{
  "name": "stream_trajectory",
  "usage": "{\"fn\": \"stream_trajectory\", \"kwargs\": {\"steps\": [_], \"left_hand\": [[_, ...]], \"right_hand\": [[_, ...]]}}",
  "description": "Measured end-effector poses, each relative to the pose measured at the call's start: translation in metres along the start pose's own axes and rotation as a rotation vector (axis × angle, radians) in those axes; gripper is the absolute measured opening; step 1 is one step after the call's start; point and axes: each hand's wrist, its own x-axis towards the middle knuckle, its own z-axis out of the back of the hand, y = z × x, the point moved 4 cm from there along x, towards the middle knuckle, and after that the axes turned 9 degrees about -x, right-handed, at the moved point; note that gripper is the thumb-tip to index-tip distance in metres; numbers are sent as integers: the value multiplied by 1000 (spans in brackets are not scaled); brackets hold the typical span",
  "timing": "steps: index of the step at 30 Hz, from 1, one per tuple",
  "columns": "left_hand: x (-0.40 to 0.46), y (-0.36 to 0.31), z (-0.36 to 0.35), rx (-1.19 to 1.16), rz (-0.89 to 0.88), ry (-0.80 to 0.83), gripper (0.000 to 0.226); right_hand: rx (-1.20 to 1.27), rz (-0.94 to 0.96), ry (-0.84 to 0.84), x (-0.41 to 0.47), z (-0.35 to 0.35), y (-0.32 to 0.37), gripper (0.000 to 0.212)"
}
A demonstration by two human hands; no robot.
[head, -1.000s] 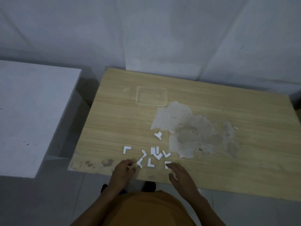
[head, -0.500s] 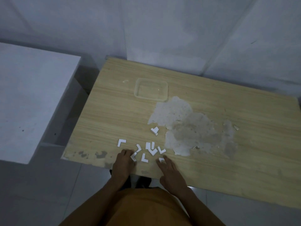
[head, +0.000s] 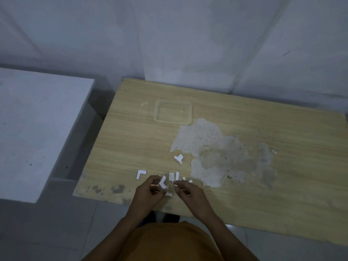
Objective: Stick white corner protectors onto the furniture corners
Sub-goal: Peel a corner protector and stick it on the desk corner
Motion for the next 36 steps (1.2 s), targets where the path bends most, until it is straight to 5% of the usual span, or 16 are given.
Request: {"fn": "stream_trajectory", "kwargs": {"steps": [12,17,27,36], "left_hand": [[-17,-105,-34,-144,-218,115,35],[-26,-145,-30,-235,-259,133,13],[-31,-185,-26,-87,-472,37,19],[-33,-197,-23,-196,-493,-71,12]], "right_hand": [[351,121,-356,-23,73,72,20],[350,200,-416,-39,99,97,22],[120,443,-551,-51,123,125,15],[-292,629,-761,-55,123,143,14]]}}
